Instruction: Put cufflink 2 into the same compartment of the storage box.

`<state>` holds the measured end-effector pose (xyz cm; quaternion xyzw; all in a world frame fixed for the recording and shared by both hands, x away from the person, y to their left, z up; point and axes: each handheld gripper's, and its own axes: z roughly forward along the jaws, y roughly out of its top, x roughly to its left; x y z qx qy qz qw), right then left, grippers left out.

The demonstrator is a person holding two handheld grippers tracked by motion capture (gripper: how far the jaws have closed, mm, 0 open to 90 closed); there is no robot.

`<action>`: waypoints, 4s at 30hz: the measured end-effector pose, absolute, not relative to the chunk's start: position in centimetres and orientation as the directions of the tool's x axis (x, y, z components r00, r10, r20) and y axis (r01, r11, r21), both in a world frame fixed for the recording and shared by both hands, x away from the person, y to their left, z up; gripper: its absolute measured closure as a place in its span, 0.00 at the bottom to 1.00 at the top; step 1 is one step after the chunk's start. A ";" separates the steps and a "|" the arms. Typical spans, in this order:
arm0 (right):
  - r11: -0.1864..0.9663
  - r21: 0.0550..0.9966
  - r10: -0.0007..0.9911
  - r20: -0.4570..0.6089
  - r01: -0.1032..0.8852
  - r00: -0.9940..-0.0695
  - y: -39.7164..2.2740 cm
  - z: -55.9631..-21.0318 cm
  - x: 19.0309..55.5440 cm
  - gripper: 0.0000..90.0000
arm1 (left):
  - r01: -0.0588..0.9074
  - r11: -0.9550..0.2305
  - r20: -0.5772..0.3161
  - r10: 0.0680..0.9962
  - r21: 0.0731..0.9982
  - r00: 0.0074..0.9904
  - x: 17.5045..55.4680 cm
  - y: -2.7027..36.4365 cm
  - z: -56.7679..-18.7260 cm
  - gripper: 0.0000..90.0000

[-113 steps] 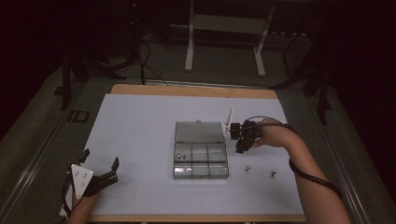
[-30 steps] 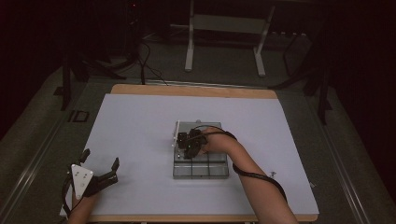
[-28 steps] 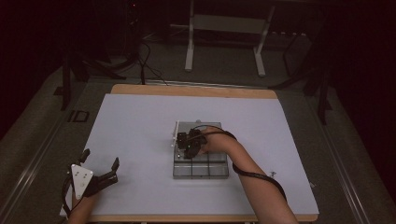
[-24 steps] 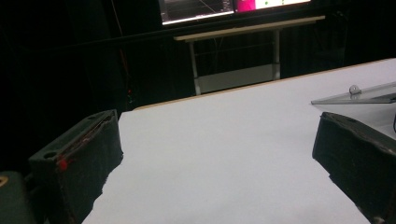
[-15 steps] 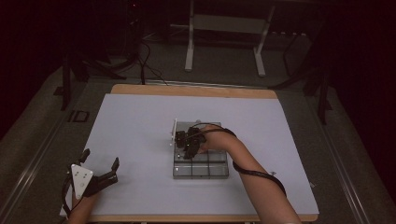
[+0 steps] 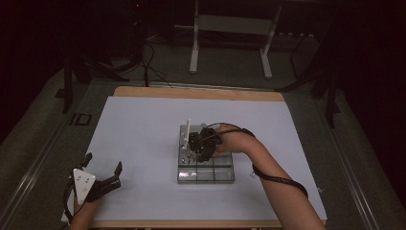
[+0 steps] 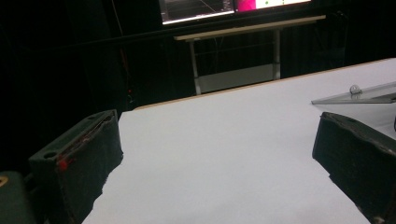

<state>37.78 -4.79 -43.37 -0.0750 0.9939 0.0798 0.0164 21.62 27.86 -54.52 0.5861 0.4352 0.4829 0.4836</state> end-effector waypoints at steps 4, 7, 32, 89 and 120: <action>0.977 0.150 -0.146 -0.049 -0.151 -0.988 -5.9 -42.7 37.4 0.70 | 0.041 -0.155 0.146 0.977 0.987 0.154 21.6 27.8 -54.5 0.03; 0.983 0.127 -0.131 -0.051 -0.136 -0.990 -7.3 -42.1 36.9 0.70 | 0.042 -0.155 0.147 0.977 0.987 0.154 21.6 27.8 -54.5 0.03; 0.999 0.021 -0.024 -0.056 -0.025 -0.998 -15.6 -41.4 35.3 0.70 | 0.044 -0.153 0.145 0.978 0.987 0.152 21.6 27.9 -54.5 0.03; 0.973 -0.021 0.229 -0.020 0.230 -0.973 -21.5 -49.6 35.8 0.78 | 0.044 -0.156 0.148 0.978 0.987 0.149 21.6 27.8 -54.5 0.03; 0.999 0.036 -0.024 -0.054 -0.026 -0.998 -16.9 -42.4 34.8 0.80 | 0.041 -0.156 0.148 0.977 0.987 0.151 21.6 27.8 -54.5 0.03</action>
